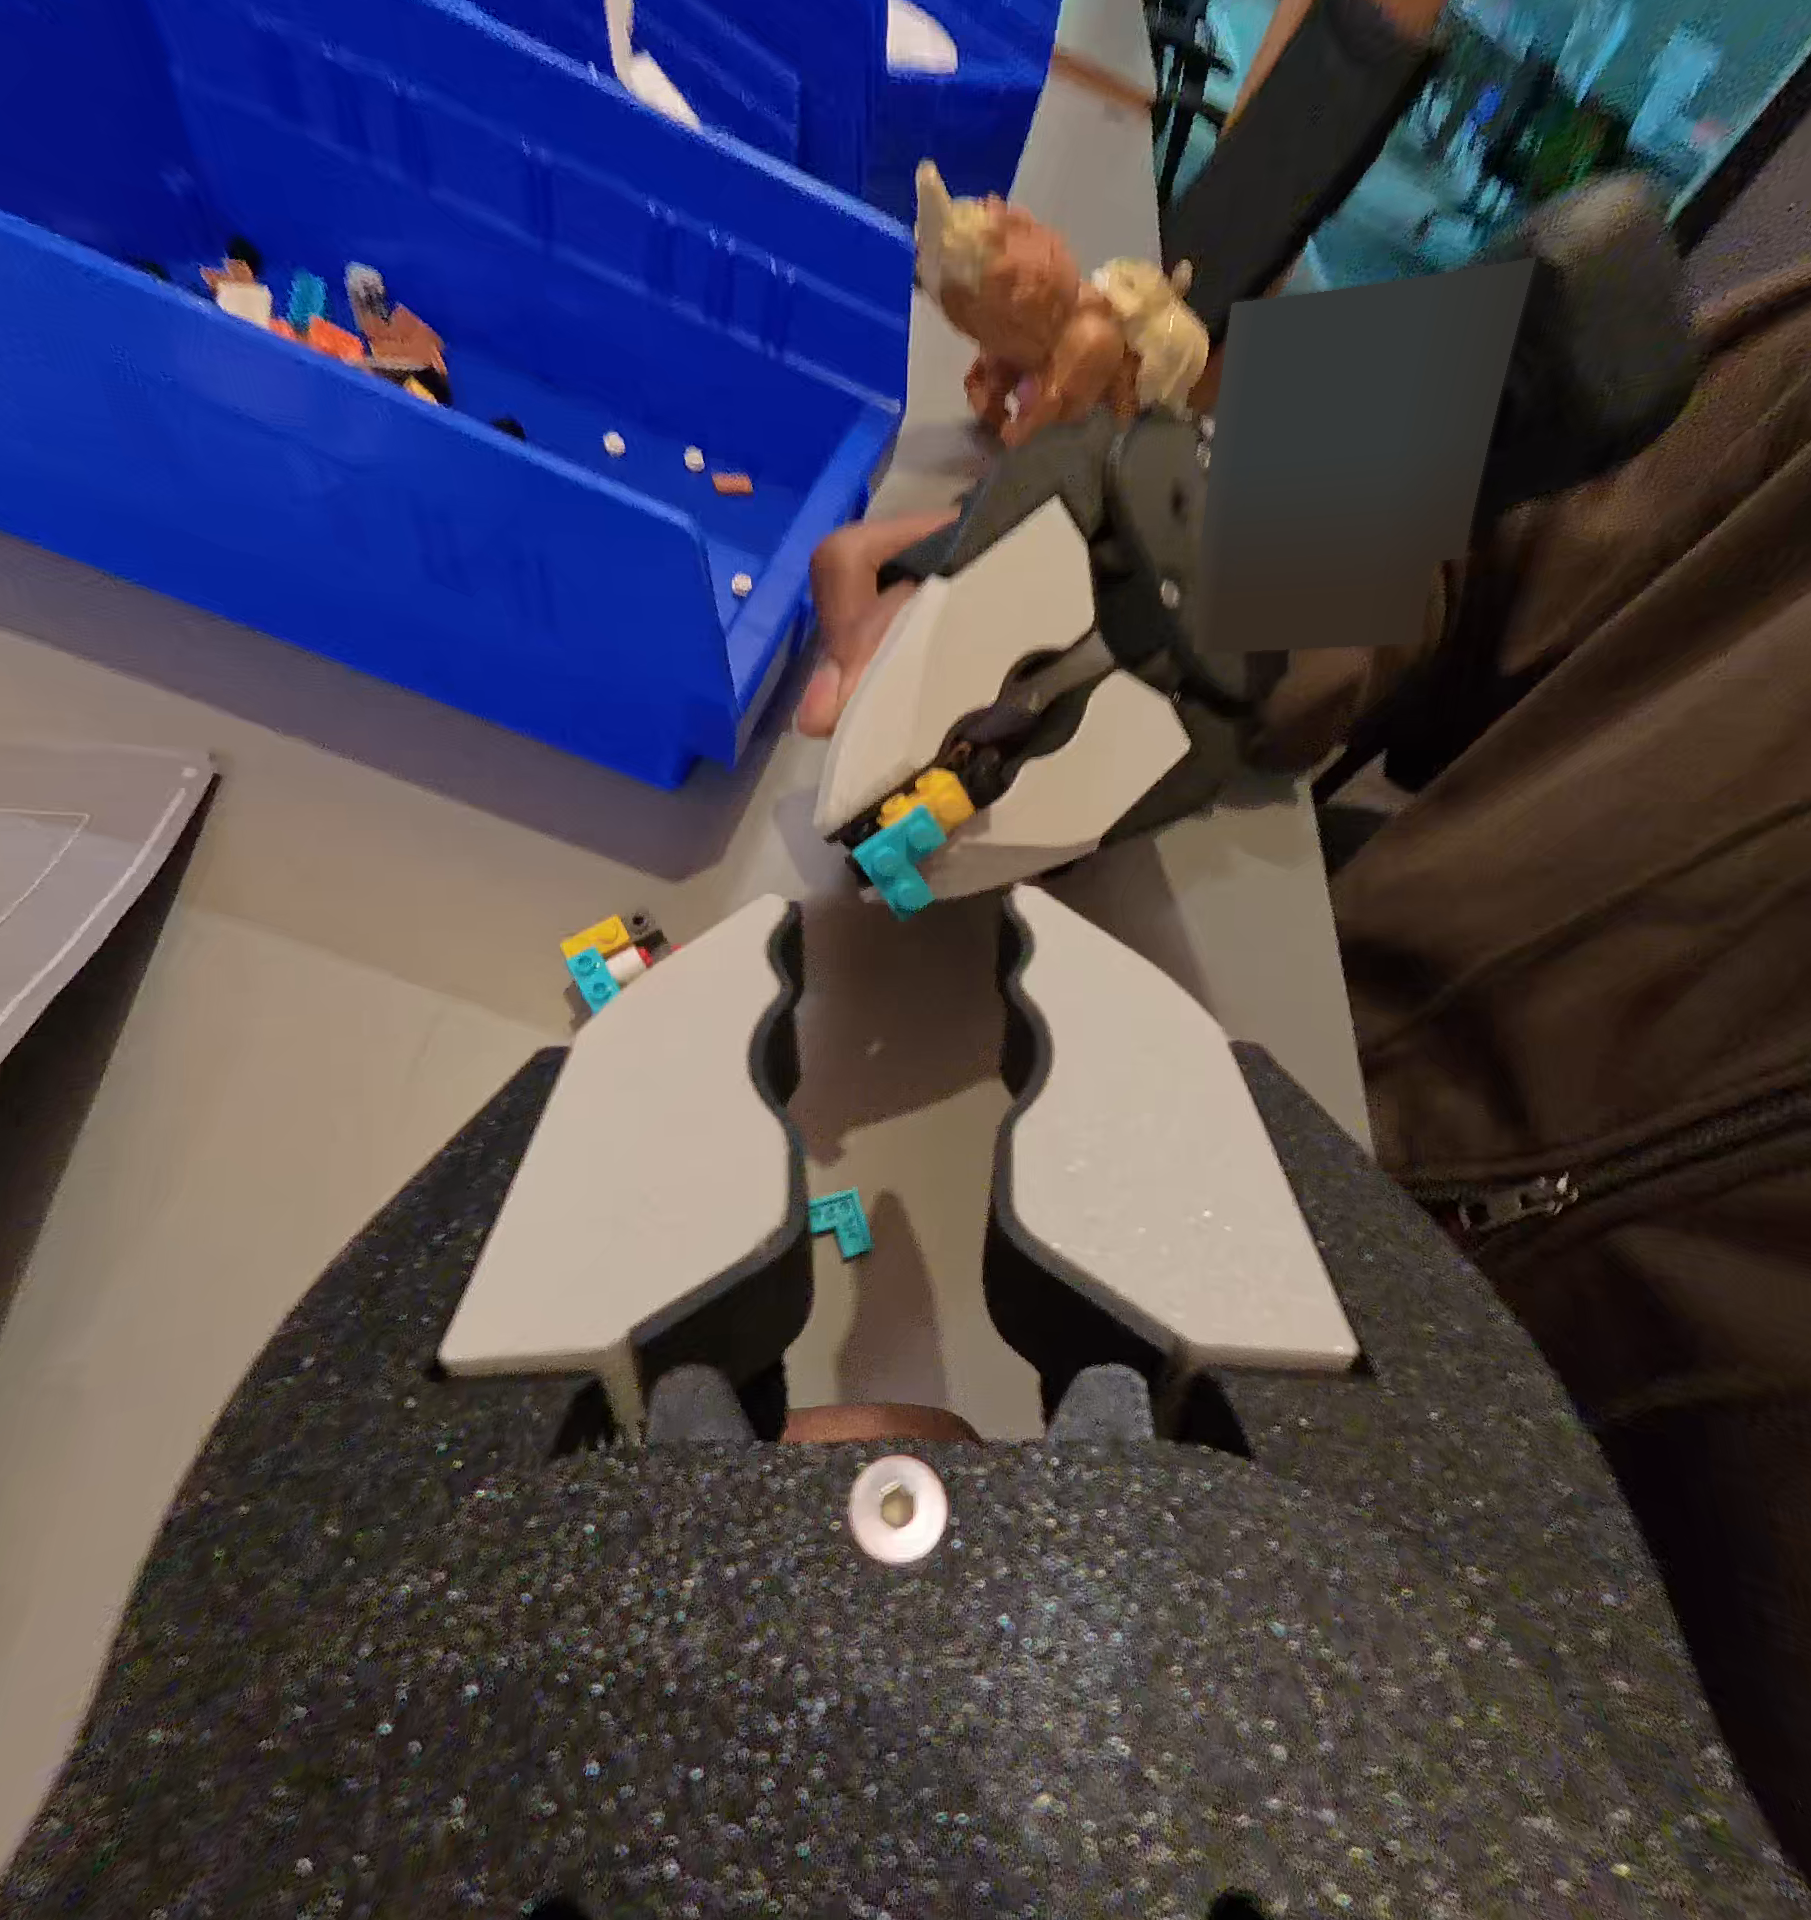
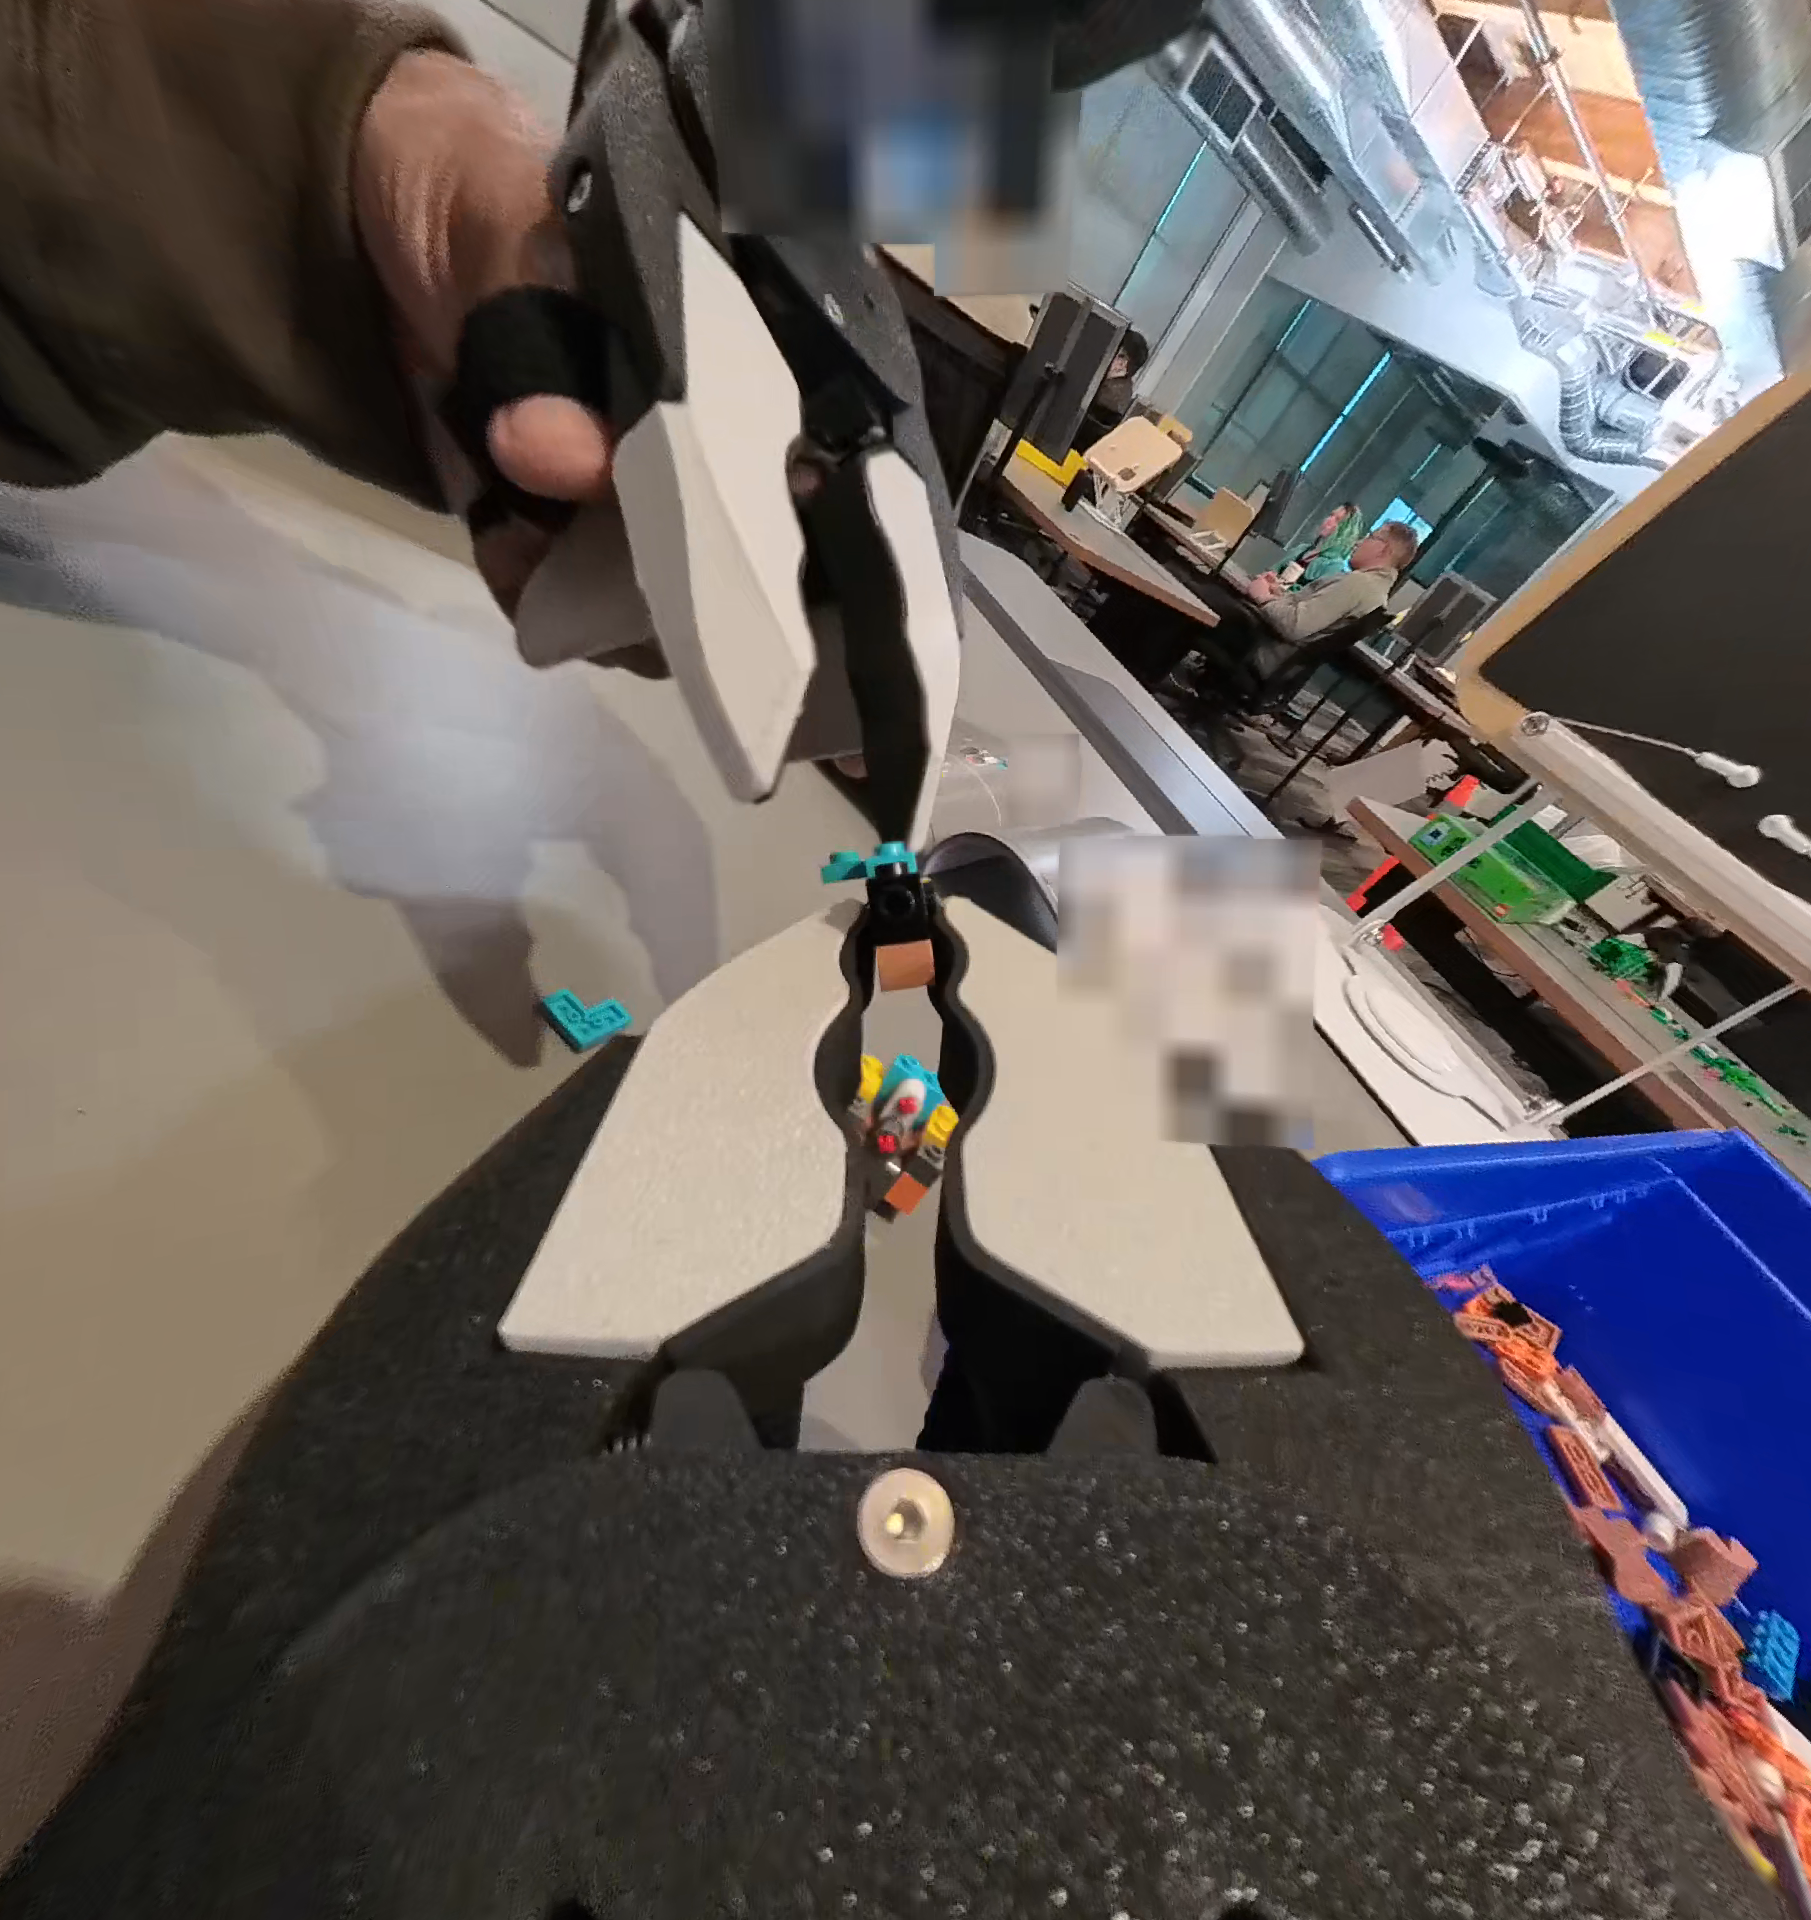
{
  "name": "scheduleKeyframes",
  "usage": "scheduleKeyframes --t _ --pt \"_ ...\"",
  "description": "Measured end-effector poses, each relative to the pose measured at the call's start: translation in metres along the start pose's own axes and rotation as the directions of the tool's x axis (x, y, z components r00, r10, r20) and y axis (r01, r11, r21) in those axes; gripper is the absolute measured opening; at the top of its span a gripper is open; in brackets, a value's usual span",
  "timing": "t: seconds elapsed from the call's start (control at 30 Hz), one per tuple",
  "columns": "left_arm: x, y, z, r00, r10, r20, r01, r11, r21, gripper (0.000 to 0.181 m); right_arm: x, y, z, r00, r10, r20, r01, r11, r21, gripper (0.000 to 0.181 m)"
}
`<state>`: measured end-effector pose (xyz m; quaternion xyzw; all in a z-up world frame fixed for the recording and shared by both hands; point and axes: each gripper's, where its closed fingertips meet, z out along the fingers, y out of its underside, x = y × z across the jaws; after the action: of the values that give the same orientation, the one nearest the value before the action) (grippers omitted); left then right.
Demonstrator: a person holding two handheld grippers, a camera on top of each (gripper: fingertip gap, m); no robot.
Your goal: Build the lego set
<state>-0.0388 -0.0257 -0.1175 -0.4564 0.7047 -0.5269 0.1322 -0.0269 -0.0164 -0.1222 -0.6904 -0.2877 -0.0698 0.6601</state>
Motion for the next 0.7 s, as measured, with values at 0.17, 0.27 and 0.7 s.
scheduleKeyframes --t 0.17,0.27,0.7 --pt "0.0015 -0.0084 0.0029 0.996 -0.089 -0.019 0.090 0.994 0.062 0.004 -0.0028 -0.0032 0.0000 0.997 -0.079 -0.023 0.079 0.997 0.003 0.009" --pt "-0.0003 -0.0087 0.0034 0.994 -0.106 -0.015 0.107 0.991 0.078 0.000 -0.0027 -0.0039 -0.0007 0.996 -0.090 -0.029 0.090 0.996 0.004 0.009" --pt "-0.0038 -0.0053 0.0087 0.993 -0.050 0.106 0.044 0.997 0.066 0.004 -0.0030 0.0014 -0.0004 0.997 -0.069 -0.020 0.069 0.997 -0.021 0.009"
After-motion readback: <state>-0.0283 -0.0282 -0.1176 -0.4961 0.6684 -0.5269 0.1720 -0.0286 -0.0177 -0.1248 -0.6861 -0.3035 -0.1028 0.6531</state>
